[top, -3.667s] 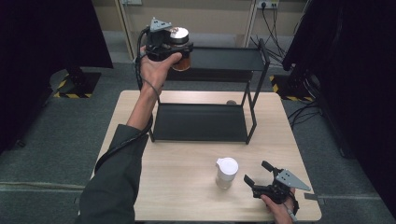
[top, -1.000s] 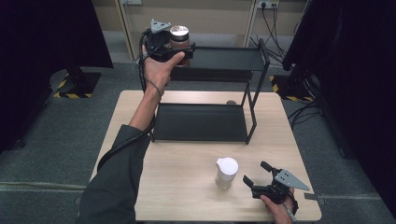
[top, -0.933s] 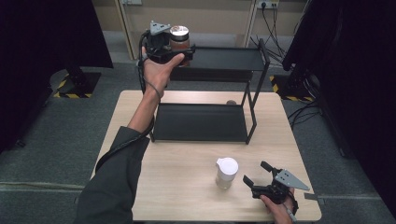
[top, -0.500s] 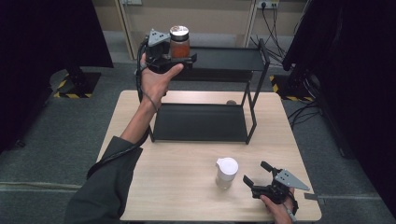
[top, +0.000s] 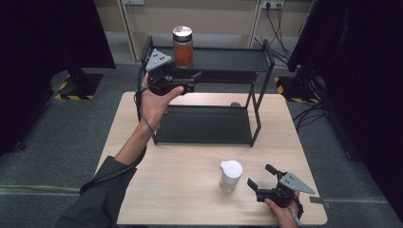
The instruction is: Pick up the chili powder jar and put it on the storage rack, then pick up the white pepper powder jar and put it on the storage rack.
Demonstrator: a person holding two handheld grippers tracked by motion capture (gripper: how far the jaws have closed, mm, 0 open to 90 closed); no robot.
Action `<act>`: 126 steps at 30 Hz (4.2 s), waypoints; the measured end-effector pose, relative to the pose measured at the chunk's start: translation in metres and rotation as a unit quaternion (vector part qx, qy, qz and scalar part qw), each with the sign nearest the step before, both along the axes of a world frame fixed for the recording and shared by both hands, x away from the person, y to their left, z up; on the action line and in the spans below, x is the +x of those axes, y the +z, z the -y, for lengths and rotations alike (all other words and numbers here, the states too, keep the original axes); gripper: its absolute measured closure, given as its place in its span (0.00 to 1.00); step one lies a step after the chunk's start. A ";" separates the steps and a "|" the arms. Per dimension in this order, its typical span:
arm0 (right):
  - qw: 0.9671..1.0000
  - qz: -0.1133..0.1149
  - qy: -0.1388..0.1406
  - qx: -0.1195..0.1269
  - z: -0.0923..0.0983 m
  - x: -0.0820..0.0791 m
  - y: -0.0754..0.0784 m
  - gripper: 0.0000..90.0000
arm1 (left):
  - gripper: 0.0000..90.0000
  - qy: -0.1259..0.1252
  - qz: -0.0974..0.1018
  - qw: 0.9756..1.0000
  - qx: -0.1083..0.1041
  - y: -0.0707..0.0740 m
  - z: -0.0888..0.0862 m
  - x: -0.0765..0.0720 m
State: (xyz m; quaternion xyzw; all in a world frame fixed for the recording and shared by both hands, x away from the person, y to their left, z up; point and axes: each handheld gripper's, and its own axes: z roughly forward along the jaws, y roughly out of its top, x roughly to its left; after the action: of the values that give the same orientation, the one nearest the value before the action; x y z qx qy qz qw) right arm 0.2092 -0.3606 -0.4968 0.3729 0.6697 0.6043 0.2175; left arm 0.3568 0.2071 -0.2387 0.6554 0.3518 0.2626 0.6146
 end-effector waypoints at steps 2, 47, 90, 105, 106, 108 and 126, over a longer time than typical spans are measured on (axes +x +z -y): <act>1.000 0.000 0.000 0.000 0.000 0.000 0.000 0.01 | 0.00 -0.008 0.003 1.000 -0.005 -0.005 -0.001 -0.004; 1.000 0.000 -0.002 -0.001 0.000 0.000 0.000 0.01 | 0.00 -0.111 0.024 0.993 -0.026 -0.133 -0.032 -0.083; 1.000 0.001 -0.001 0.002 0.001 0.000 -0.001 0.01 | 0.00 -0.122 0.026 0.992 -0.016 -0.247 -0.048 -0.130; 1.000 0.003 0.001 0.003 0.002 -0.001 -0.001 0.01 | 0.00 -0.117 0.024 0.993 -0.018 -0.266 -0.049 -0.132; 1.000 0.003 0.001 0.003 0.003 -0.002 -0.001 0.01 | 0.00 -0.117 0.024 0.993 -0.018 -0.266 -0.049 -0.132; 1.000 0.004 0.000 0.004 0.003 -0.002 -0.001 0.01 | 0.00 -0.117 0.023 0.993 -0.018 -0.267 -0.049 -0.133; 1.000 0.006 0.003 0.001 0.001 -0.003 0.000 0.01 | 0.00 -0.110 0.022 0.994 -0.017 -0.269 -0.051 -0.133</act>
State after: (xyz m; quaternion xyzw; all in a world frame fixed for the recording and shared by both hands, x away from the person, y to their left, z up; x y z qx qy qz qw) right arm 0.2064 -0.3619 -0.4970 0.3679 0.6686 0.6079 0.2192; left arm 0.2238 0.2582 -0.5081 0.6738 0.2688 0.2016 0.6582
